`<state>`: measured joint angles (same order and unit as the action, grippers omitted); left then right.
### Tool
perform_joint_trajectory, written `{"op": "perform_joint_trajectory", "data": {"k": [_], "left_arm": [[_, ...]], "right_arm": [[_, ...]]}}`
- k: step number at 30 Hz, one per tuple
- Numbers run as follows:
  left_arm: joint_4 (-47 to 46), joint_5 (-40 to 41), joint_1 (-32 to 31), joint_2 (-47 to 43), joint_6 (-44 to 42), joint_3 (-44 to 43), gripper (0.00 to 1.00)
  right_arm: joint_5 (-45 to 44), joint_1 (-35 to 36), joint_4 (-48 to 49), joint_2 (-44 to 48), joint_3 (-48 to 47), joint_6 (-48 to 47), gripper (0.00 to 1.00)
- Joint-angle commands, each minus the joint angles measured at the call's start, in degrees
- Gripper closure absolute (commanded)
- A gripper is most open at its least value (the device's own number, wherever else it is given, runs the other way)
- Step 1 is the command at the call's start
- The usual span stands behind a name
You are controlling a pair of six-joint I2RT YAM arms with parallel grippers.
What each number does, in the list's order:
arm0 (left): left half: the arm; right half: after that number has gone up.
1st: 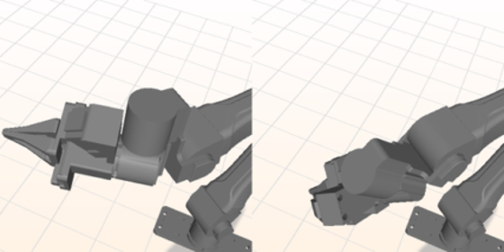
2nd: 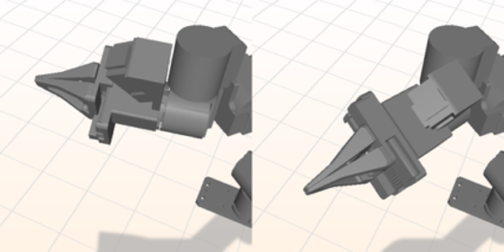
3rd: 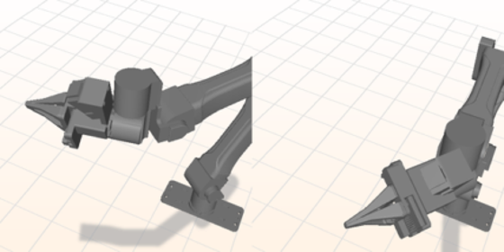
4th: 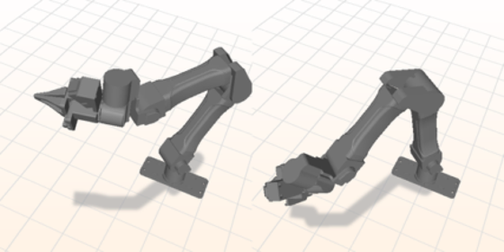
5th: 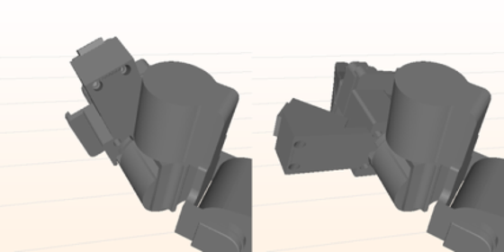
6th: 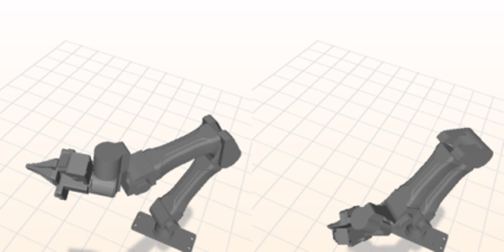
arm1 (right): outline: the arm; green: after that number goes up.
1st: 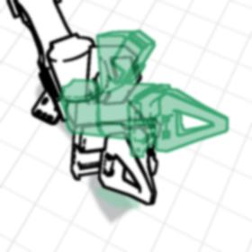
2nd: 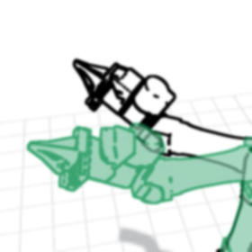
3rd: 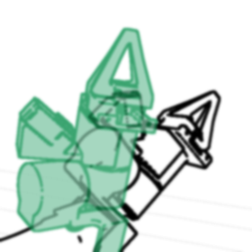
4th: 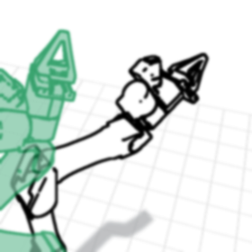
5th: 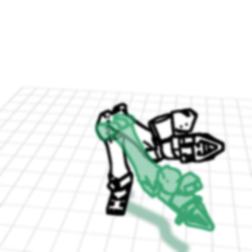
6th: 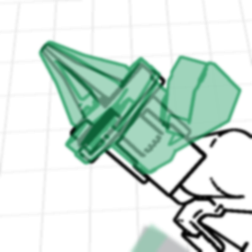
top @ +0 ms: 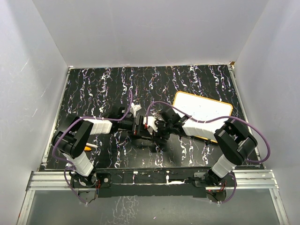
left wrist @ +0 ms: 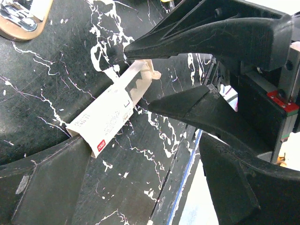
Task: Load the staples into the stapler
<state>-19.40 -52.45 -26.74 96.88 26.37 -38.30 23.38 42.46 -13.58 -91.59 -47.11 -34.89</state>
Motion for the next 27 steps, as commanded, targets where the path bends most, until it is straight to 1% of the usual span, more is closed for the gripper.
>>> {"op": "perform_joint_trajectory", "data": {"k": [1, 7, 14, 22, 27], "left_arm": [[0.14, -0.67, 0.29, -0.52, -0.01, 1.19, 0.05], [-0.84, -2.13, 0.29, 0.88, 1.11, 0.96, 0.05], [-0.52, -2.75, 0.30, 1.62, 1.58, 0.40, 0.06], [-0.16, -2.71, 0.30, 1.68, 1.08, 0.42, 0.07], [0.12, -2.86, 0.37, 1.77, 0.83, 0.35, 0.07]], "right_arm": [[3.85, -0.16, 6.15, -1.40, -3.25, 3.66, 0.30], [5.60, -0.04, 13.22, -3.55, -3.73, 7.92, 0.30], [6.40, -0.07, 16.01, -5.47, -3.80, 9.58, 0.33], [6.47, -0.03, 18.64, -6.12, -2.06, 9.55, 0.46], [4.62, -0.07, 20.78, -6.28, -0.86, 10.29, 0.58]]}}
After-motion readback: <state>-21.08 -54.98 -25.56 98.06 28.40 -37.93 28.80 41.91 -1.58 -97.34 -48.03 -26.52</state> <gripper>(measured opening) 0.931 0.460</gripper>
